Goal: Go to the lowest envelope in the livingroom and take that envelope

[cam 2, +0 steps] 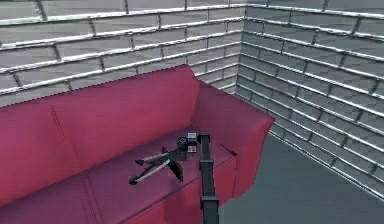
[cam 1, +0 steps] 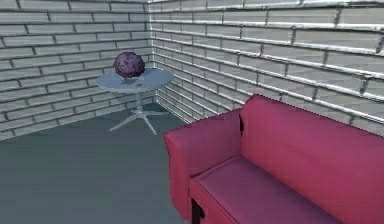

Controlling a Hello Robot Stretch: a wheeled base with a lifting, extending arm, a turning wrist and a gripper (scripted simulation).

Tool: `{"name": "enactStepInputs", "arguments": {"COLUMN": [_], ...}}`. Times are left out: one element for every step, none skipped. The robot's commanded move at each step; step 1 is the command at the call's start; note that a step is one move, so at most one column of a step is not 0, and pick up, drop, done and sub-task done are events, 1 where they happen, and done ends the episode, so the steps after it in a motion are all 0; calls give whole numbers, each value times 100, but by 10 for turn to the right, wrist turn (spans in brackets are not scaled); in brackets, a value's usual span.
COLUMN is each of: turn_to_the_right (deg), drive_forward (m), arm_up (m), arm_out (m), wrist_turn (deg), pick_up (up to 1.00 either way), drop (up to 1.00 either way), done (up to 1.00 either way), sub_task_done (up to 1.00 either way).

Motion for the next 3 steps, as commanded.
{"name": "enactStepInputs", "arguments": {"turn_to_the_right": [0,0,0], "drive_forward": [0,0,0], "arm_up": [0,0,-30], "arm_out": [0,0,0], "wrist_turn": [450,360,0], "pick_up": [0,0,0], "drop": [0,0,0], "done": [0,0,0], "sub_task_done": [0,0,0]}}
